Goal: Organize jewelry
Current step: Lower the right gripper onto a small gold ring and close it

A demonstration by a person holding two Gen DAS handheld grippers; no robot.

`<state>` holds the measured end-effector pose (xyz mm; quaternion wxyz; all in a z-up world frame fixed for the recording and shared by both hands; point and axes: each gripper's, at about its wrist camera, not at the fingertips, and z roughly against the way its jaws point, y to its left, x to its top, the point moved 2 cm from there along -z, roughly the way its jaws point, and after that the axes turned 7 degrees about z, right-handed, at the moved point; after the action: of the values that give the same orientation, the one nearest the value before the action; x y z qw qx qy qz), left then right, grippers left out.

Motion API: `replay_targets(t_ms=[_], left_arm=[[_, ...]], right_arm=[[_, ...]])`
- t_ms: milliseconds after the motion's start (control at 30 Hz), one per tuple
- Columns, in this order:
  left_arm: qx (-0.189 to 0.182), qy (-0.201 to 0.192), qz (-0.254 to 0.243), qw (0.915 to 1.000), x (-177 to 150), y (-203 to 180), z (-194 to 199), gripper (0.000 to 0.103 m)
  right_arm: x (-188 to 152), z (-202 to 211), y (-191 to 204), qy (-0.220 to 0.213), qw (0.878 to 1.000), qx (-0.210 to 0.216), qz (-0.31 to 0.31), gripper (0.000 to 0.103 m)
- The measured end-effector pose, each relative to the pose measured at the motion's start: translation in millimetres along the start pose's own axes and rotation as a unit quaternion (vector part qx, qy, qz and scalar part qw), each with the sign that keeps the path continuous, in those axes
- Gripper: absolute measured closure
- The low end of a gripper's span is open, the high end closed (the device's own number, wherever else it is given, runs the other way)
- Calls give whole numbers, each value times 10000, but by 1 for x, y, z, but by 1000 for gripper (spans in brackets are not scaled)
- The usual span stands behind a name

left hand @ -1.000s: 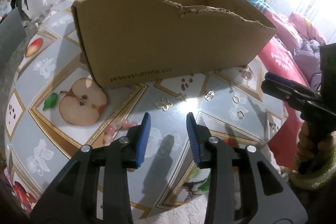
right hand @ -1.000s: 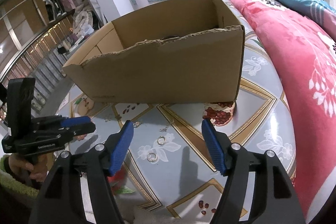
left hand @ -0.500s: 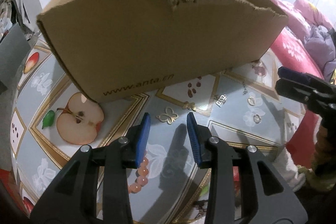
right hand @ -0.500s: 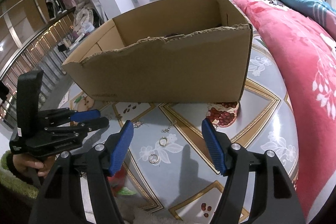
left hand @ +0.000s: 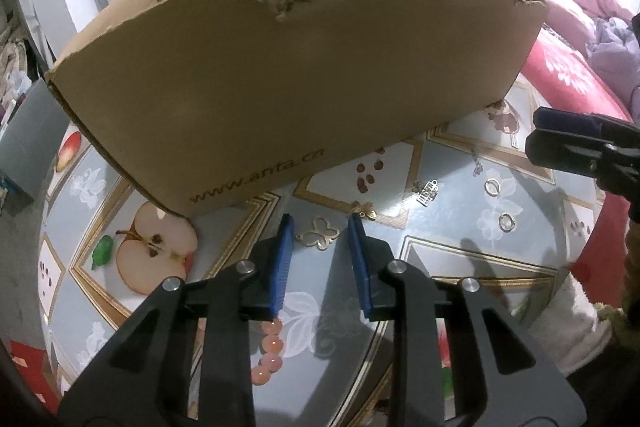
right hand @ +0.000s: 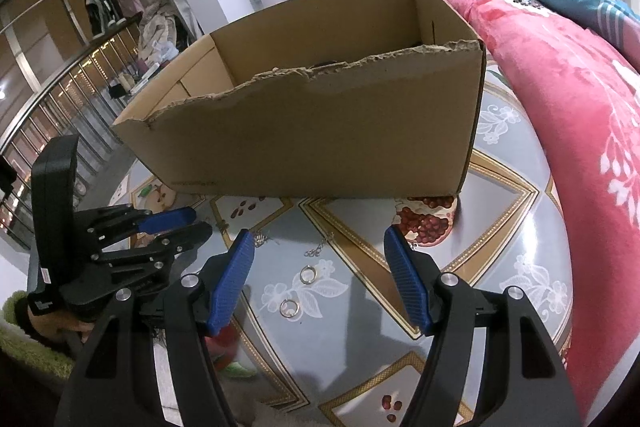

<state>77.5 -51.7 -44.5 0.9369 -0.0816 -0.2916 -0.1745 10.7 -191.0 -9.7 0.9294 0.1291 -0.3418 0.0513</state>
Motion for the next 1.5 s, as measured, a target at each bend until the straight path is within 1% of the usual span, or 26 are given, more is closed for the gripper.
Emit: replay_targets(t_ms=[67,133,167,433,633,767,867,967,1100,1233,1400,1500], left_arm=[[13,-10,2,10000,1,-2,-1,78],[-4,-30,-24,10000,0,-6,-1,83],[13,-38,-37,10000,0,-12,-2,84],[-17,-56,32,10000,2,-13,-3,84],[-112,-35,92,9999,-1,-4,0,84],[-115,-87,129,9998,0,0,6,84],[-117,-144,204,9996,-1,7,13,84],[-125,-192,296,9993,-1,11,21,84],[-178,-218,351,9990,-3,14,28,84],[-200,-243,334,9989,-6,15,33,84],[-244,-283,277,9989,-6,13,37,84],[-268,-283,252,9989,-6,12,37,84]], right_arm=[[0,-1,0,-1,10000,0,-10,37],[-1,-2,0,-4,10000,-4,-16,37],[-1,-2,1,-12,10000,-6,-23,37],[-3,2,-1,-73,10000,-42,-44,37],[-3,7,-1,-113,9999,-67,-18,37],[-5,12,3,-121,9997,-37,220,37],[-12,16,10,-50,9985,35,544,38],[-24,12,21,152,9956,36,920,49],[-34,5,32,313,9917,15,1248,64],[-35,-1,39,327,9888,-12,1457,71],[-37,-9,45,387,9834,-93,1772,84],[-40,-13,45,481,9811,-111,1871,86]])
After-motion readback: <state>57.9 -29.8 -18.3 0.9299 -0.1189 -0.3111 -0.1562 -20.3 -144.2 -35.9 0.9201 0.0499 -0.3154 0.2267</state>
